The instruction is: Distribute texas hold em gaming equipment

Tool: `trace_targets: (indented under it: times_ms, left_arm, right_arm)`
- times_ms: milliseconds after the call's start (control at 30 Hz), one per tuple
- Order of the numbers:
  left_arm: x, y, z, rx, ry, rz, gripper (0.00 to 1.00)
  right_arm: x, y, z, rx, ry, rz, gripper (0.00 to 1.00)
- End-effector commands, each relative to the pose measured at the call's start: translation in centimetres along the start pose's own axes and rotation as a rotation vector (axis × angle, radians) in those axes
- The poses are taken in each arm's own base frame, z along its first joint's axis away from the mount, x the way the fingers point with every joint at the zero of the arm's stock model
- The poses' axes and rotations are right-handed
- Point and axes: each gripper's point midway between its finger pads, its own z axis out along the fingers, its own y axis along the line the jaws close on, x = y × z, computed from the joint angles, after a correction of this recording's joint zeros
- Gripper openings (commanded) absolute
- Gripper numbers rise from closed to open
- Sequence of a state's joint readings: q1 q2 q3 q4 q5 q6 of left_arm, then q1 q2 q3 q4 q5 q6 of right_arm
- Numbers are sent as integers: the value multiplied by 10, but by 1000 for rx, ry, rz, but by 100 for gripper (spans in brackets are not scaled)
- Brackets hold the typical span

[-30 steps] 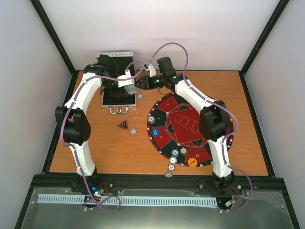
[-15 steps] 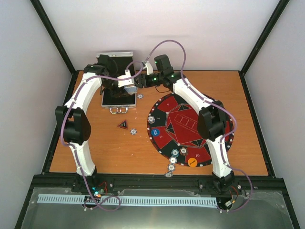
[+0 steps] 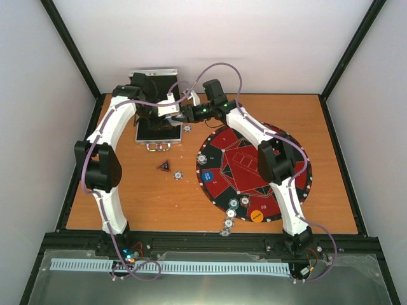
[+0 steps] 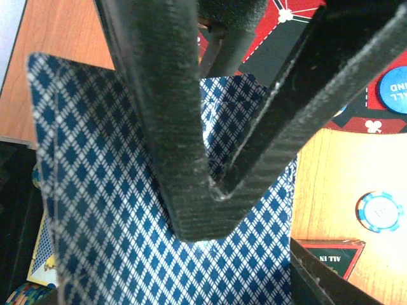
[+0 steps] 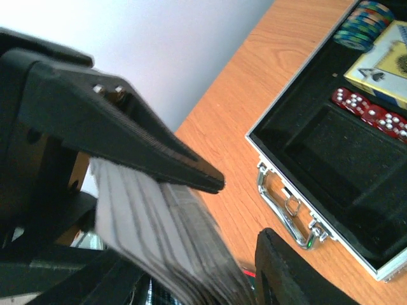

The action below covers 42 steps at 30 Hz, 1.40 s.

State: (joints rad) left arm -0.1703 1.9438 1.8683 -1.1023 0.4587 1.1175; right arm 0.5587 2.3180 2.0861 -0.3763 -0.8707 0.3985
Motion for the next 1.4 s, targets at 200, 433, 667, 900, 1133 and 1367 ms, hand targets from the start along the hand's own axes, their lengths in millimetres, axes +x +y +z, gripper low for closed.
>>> trace_targets:
  times_ms: [200, 433, 667, 900, 1133, 1367]
  left_arm:
    - [-25, 15, -21, -65, -74, 59, 50]
    - [-16, 26, -26, -115, -69, 32, 84]
    - [-8, 27, -46, -172, -11, 50, 100]
    - [17, 17, -73, -269, 102, 165, 100]
    - [-19, -12, -64, -299, -67, 320, 100]
    - [-19, -4, -46, -270, -97, 221, 100]
  right_arm:
    - [1, 16, 1, -142, 27, 74, 14]
    - [-8, 22, -10, -132, -7, 78, 3]
    - [-18, 30, -15, -131, -33, 94, 3]
    - [-22, 37, -20, -82, -56, 71, 3]
    - [-16, 53, -18, -88, -61, 27, 3]
    - [-14, 63, -20, -106, -69, 7, 3]
